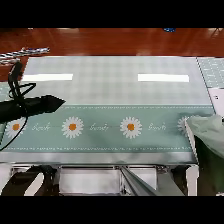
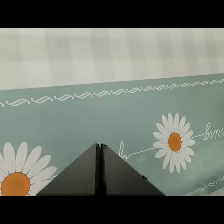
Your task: Fold the shirts.
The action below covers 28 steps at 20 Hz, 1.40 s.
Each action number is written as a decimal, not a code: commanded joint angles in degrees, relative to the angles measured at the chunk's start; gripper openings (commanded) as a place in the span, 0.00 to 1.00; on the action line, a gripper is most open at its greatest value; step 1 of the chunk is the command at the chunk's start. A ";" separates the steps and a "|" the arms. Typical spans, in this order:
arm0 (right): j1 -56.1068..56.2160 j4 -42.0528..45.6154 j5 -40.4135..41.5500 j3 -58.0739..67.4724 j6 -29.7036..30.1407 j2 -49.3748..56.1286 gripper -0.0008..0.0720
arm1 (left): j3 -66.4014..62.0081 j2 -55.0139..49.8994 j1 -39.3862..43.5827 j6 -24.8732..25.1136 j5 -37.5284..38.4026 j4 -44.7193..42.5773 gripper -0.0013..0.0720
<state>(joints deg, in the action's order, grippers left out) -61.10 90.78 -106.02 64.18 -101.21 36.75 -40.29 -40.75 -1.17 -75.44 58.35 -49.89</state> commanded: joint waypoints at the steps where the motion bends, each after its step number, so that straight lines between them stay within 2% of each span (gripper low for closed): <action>1: -3.41 13.90 -0.46 -10.05 1.88 -4.13 0.37 | -0.04 -2.29 0.24 0.00 -0.33 -0.02 0.04; 2: -3.41 12.39 -0.46 -11.69 2.86 -3.98 0.59 | -0.04 -3.23 0.24 0.00 -0.35 -0.02 0.04; 4: -3.37 12.37 -0.02 -13.27 3.41 -2.75 0.58 | -0.04 -5.35 0.24 0.28 -0.55 -0.02 0.04; 6: -3.37 11.10 1.68 -12.00 3.39 0.17 0.58 | -0.50 -7.91 0.22 3.54 -2.08 -0.04 0.04; 8: -3.34 5.18 3.48 -8.13 3.41 4.42 0.56 | -4.48 -11.74 -0.33 4.31 -2.27 -0.20 0.04; 9: -3.34 -0.07 4.74 -5.18 3.43 6.88 0.43 | -8.28 -14.05 -0.74 4.28 -1.95 -0.20 0.04; 10: -3.30 -7.61 6.29 -1.36 3.63 9.84 0.21 | -13.33 -16.48 -1.20 4.28 -0.90 -0.20 0.04; 11: -2.49 -15.89 8.63 2.14 3.82 12.37 0.09 | -18.93 -18.84 -1.60 4.24 0.66 -0.20 0.04; 12: -0.20 -24.96 12.26 5.79 5.03 14.91 0.04 | -25.16 -21.22 -1.75 4.04 2.08 -0.11 0.04; 14: 8.94 -37.83 21.70 12.20 6.14 19.17 0.04 | -39.78 -26.56 -0.90 0.00 3.91 0.00 0.04; 16: 23.04 -41.99 30.56 17.05 8.57 22.91 0.04 | -52.61 -31.36 2.12 -2.40 4.46 -0.02 0.04; 19: 45.72 -35.67 36.79 20.13 10.51 29.27 0.04 | -60.43 -35.80 8.44 -2.43 5.16 -1.86 0.04; 20: 51.54 -31.67 36.98 20.13 10.54 31.52 0.04 | -59.67 -36.65 10.45 -2.71 6.69 -5.99 0.04; 22: 60.81 -20.52 35.36 20.13 10.36 36.63 0.04 | -54.66 -38.27 13.11 -8.26 8.66 -18.16 0.04; 23: 63.98 -13.31 33.48 20.13 9.20 39.26 0.04 | -50.34 -38.93 13.31 -11.76 8.87 -22.86 0.04; 25: 67.08 -2.36 28.96 20.13 6.10 43.50 0.04 | -42.88 -39.54 11.76 -14.47 8.44 -23.45 0.04; 28: 67.28 0.26 26.84 20.13 5.77 45.92 0.04 | -39.21 -39.69 10.34 -14.40 8.20 -23.02 0.04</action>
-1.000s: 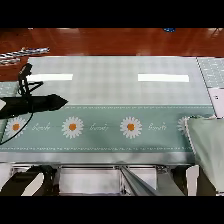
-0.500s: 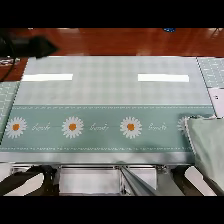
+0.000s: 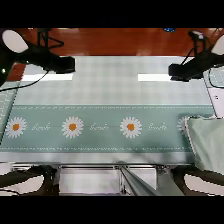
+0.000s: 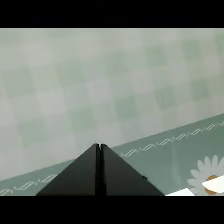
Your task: Fold the shirts.
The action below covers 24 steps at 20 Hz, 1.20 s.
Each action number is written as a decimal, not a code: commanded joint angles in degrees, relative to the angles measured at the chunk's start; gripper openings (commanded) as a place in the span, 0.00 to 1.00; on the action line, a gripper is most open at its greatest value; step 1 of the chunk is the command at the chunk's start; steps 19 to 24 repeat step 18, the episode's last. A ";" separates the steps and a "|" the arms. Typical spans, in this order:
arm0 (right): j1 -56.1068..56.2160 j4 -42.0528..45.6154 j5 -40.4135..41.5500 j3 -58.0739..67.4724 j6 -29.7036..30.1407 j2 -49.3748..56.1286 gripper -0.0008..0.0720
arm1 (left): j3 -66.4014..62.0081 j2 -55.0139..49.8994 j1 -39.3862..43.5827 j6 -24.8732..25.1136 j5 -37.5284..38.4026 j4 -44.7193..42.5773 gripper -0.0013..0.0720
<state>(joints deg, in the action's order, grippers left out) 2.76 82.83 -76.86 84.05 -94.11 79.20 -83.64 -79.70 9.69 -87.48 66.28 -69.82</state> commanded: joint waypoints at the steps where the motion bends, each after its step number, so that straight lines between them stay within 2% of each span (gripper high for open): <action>1: 3.43 8.20 -2.03 0.26 -1.38 3.43 0.04 | 4.13 -0.72 -0.66 -2.23 0.24 -3.08 0.04; 24: 3.41 7.58 -2.67 0.26 -1.70 3.43 0.04 | 4.15 -0.79 -0.72 -2.19 0.22 -3.28 0.04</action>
